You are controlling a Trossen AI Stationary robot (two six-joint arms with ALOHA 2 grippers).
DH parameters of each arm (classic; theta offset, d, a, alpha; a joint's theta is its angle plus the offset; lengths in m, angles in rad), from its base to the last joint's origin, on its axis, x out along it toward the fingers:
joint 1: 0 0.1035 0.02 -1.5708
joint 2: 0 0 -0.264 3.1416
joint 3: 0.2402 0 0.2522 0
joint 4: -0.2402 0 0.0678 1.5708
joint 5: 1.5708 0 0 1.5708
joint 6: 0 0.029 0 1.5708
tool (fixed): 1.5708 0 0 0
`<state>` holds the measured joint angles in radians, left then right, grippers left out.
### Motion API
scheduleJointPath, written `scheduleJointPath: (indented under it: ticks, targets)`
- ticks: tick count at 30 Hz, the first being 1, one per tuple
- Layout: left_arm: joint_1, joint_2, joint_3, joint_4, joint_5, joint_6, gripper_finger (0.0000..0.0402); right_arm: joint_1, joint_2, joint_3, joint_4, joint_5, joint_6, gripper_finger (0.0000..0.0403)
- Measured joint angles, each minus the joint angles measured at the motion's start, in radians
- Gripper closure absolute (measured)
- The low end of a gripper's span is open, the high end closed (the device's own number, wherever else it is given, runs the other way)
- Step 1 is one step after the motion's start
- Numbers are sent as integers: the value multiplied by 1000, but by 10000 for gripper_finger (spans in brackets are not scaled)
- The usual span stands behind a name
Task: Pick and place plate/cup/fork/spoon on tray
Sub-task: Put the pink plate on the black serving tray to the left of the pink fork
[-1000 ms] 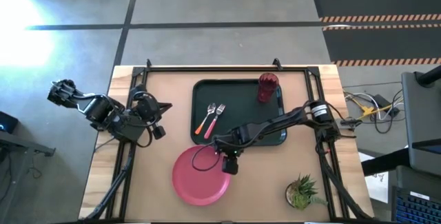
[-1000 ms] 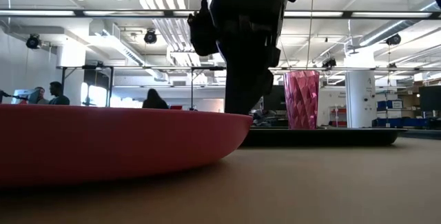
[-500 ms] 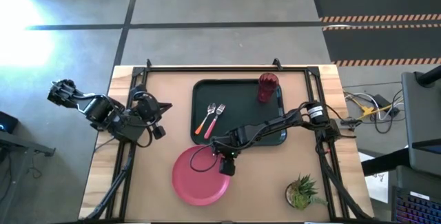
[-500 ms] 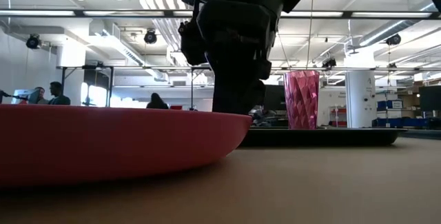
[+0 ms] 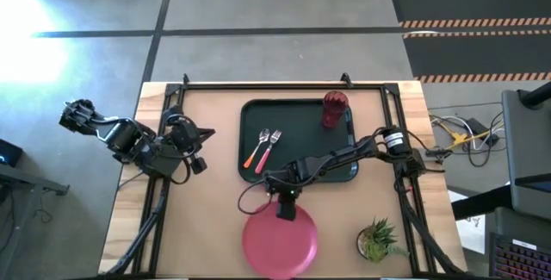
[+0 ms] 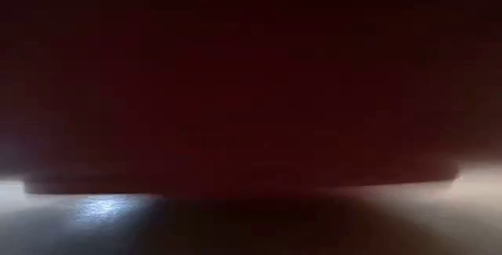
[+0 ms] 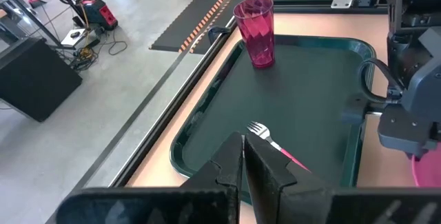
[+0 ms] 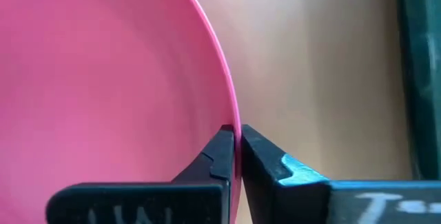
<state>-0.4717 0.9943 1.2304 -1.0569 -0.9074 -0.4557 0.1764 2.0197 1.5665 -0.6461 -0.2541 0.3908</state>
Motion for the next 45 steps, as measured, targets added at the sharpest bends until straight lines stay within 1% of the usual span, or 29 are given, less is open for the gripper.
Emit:
scheduleJointPath:
  ticks: [5, 7, 10, 13, 16, 22, 28, 31, 38, 45]
  targets:
    - [0, 0, 0, 0, 0, 0, 401, 0, -11, 1, -5, 23, -1, 394]
    - [0, 0, 0, 0, 0, 0, 401, 0, -20, 22, -34, 39, -6, 394]
    - [0, 0, 0, 0, 0, 0, 401, 1, -41, 76, -112, 95, -38, 394]
    - [0, 0, 0, 0, 0, 0, 401, -4, -54, 160, -229, 180, -72, 394]
    - [0, 0, 0, 0, -1, 0, 401, -19, -55, 267, -379, 288, -120, 394]
    - [0, 0, 0, 0, 1, 0, 401, -85, -57, 453, -639, 489, -188, 394]
    - [0, 0, 0, 0, 11, 0, 401, -166, -57, 572, -862, 621, -220, 394]
    - [0, 0, 0, 0, 12, 0, 401, -203, -60, 601, -926, 646, -223, 394]
    - [0, 0, 0, 0, 13, 0, 401, -267, -80, 594, -924, 659, -277, 394]
    - [0, 0, 0, 0, 13, 0, 401, -306, -82, 589, -925, 674, -311, 394]
